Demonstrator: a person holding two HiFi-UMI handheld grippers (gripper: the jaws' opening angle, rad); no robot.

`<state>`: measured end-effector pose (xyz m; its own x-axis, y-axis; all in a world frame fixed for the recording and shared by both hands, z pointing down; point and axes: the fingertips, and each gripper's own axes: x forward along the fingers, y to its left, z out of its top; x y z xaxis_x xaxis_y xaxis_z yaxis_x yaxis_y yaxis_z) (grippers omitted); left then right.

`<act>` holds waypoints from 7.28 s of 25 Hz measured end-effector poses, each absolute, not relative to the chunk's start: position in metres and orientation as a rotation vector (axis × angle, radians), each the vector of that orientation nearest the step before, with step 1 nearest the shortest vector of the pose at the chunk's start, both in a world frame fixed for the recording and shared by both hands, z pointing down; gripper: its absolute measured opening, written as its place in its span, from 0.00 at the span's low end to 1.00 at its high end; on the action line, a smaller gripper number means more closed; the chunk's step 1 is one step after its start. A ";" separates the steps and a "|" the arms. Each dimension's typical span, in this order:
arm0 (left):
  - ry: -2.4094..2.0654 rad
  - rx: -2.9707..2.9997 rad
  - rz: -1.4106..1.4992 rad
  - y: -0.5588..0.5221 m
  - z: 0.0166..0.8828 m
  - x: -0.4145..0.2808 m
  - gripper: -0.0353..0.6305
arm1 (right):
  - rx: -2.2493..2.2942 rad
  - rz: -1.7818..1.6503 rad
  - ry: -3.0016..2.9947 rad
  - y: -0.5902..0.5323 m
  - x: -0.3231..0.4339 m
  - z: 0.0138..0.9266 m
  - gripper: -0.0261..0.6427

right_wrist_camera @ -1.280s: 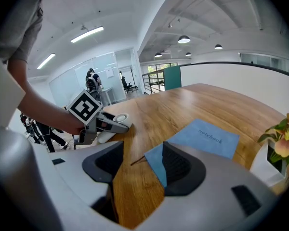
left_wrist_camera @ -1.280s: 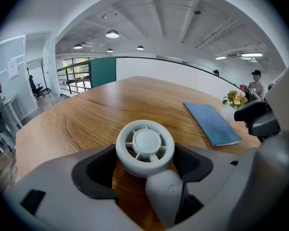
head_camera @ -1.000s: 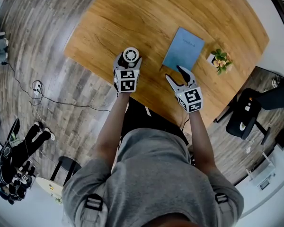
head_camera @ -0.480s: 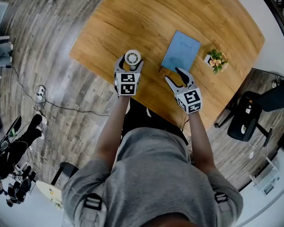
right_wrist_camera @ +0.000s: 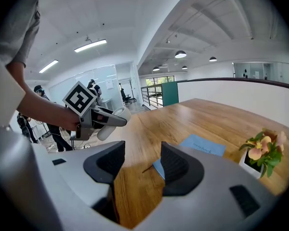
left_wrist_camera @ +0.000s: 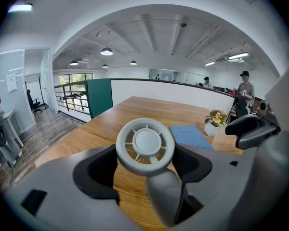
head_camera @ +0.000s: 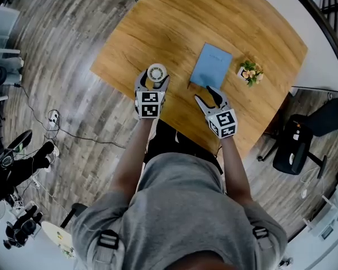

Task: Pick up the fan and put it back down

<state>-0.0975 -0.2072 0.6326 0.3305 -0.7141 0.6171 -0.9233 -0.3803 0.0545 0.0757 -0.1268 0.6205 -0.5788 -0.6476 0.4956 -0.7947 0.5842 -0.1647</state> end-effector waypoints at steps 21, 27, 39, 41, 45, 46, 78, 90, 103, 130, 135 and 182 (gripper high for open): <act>-1.562 2.266 0.639 -0.165 0.553 -0.092 0.61 | 1.243 0.427 -2.514 -0.102 0.089 0.569 0.38; -1.610 2.268 0.637 -0.158 0.538 -0.095 0.61 | 1.251 0.414 -2.537 -0.100 0.094 0.563 0.38; -1.692 2.266 0.623 -0.146 0.513 -0.096 0.61 | 1.255 0.367 -2.581 -0.094 0.101 0.542 0.38; -1.704 2.265 0.619 -0.145 0.509 -0.097 0.61 | 1.256 0.358 -2.583 -0.093 0.103 0.538 0.38; -1.715 2.265 0.619 -0.142 0.503 -0.092 0.61 | 1.266 0.356 -2.585 -0.091 0.111 0.535 0.38; -1.717 2.266 0.618 -0.142 0.503 -0.091 0.61 | 1.268 0.355 -2.585 -0.091 0.113 0.535 0.38; -1.728 2.232 0.637 -0.139 0.510 -0.095 0.61 | 1.233 0.411 -2.581 -0.090 0.105 0.555 0.37; -1.667 2.228 0.656 -0.161 0.530 -0.099 0.61 | 1.243 0.472 -2.538 -0.105 0.097 0.575 0.37; -1.581 2.189 0.669 -0.191 0.565 -0.107 0.61 | 1.226 0.494 -2.487 -0.136 0.082 0.582 0.37; -1.319 2.136 0.807 -0.215 0.679 -0.102 0.61 | 1.200 0.615 -2.308 -0.142 0.073 0.647 0.37; -1.293 2.127 0.817 -0.215 0.696 -0.101 0.61 | 1.214 0.628 -2.280 -0.138 0.074 0.655 0.37; -1.134 2.014 0.734 -0.234 0.742 -0.115 0.61 | 1.304 0.632 -2.205 -0.138 0.026 0.667 0.38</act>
